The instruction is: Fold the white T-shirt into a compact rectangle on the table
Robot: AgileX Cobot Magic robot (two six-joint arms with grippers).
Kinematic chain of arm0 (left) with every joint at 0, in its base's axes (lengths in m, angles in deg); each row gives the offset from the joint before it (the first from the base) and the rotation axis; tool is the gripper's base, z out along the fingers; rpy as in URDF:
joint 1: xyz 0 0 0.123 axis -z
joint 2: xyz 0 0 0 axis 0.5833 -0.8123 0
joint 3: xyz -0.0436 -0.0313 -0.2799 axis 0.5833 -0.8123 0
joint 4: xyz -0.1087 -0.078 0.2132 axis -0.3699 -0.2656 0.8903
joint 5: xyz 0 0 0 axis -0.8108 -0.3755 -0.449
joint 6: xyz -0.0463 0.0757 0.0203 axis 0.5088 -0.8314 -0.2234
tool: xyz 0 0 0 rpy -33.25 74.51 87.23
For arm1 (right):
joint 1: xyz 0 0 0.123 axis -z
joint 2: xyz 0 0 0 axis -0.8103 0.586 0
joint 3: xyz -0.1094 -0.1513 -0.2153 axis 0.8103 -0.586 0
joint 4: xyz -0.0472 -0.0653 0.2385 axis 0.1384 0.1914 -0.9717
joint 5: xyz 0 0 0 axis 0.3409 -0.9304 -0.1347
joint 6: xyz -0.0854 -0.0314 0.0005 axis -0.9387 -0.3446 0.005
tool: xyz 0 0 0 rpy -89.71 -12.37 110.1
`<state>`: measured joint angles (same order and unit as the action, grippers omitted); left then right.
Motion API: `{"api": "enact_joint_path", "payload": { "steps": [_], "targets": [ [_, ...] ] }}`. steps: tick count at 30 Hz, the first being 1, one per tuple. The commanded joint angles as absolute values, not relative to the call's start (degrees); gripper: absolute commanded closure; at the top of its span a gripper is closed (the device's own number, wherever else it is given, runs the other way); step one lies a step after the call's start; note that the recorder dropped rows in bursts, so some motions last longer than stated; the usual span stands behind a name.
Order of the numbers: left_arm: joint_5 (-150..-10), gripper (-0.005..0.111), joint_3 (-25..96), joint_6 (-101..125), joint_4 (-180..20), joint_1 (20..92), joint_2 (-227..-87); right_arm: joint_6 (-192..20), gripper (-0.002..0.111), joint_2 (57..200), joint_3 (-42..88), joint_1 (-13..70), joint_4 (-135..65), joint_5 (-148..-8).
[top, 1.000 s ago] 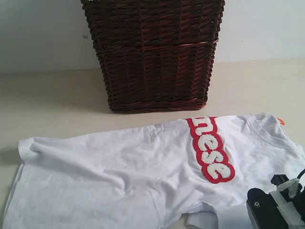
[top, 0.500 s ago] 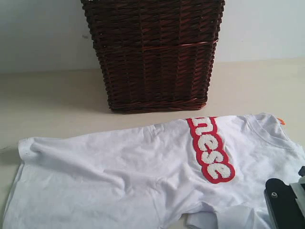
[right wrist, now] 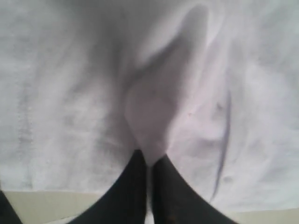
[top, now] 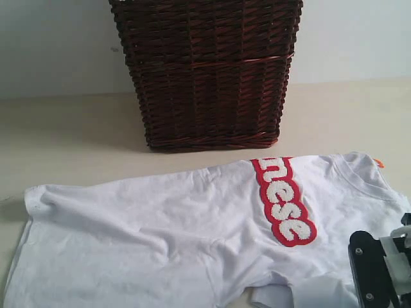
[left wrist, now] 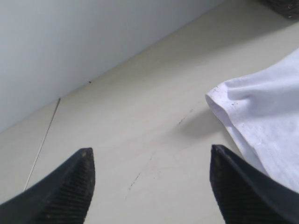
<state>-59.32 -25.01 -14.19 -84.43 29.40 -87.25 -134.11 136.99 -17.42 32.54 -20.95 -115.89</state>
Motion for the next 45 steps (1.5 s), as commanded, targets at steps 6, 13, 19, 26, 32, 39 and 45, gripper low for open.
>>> {"api": "enact_joint_path", "payload": {
  "steps": [6, 13, 19, 26, 32, 39, 45],
  "targets": [
    [-59.5, 0.039, -25.2, -14.2, -84.5, 29.6, -86.9, -132.0, 0.108, 137.2, -17.4, 32.8, -20.4, -103.9],
    [-59.5, 0.039, -25.2, -14.2, -84.5, 29.6, -86.9, -125.9, 0.107, 137.5, -17.4, 32.8, -20.4, -94.2],
    [-59.5, 0.039, -25.2, -14.2, -84.5, 29.6, -86.9, -125.9, 0.076, 141.9, -17.4, 32.8, -20.4, -91.8],
    [-59.5, 0.039, -25.2, -14.2, -84.5, 29.6, -86.9, -121.8, 0.053, 150.7, -17.4, 32.8, -21.4, -79.4],
    [-59.5, 0.039, -25.2, -14.2, -84.5, 29.6, -86.9, -118.9, 0.053, 150.1, -17.4, 32.8, -21.4, -76.2],
    [-59.5, 0.039, -25.2, -14.2, -84.5, 29.6, -86.9, -104.6, 0.053, 143.9, -17.4, 32.8, -21.4, -76.1],
    [-59.5, 0.039, -25.2, -14.2, -84.5, 29.6, -86.9, -102.8, 0.053, 137.0, -17.4, 32.8, -21.2, -80.5]
  ]
}}
